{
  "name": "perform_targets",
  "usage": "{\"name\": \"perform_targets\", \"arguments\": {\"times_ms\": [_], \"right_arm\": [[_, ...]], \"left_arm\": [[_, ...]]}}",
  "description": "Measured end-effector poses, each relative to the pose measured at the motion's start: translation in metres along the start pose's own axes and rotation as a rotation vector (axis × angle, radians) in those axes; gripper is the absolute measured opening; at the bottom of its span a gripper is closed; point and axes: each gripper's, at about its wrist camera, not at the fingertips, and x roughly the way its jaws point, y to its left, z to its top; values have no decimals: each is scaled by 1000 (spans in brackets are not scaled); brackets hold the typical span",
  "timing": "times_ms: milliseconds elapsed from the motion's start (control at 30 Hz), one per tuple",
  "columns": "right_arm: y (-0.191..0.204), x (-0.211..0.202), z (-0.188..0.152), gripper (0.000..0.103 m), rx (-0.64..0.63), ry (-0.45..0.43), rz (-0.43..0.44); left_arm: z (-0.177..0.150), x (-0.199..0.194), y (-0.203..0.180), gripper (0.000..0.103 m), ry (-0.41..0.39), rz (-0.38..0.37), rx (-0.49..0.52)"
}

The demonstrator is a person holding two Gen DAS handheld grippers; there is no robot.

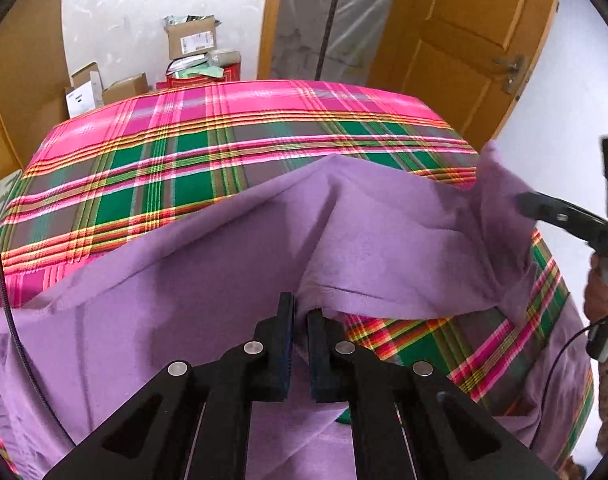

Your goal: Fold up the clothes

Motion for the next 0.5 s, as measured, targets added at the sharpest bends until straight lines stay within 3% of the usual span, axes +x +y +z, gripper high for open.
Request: {"name": "perform_targets", "arguments": {"times_ms": [100, 233, 433, 500], "right_arm": [[-14, -23, -14, 38, 17, -27, -64], [-17, -39, -33, 38, -22, -1, -117], [-27, -57, -53, 38, 80, -50, -105], [-16, -53, -61, 38, 56, -20, -75]], "left_arm": [[0, 1, 3, 6, 3, 3, -8], [2, 3, 11, 7, 5, -3, -55], [3, 3, 26, 7, 6, -33, -141], [4, 2, 29, 7, -4, -38, -166]]}}
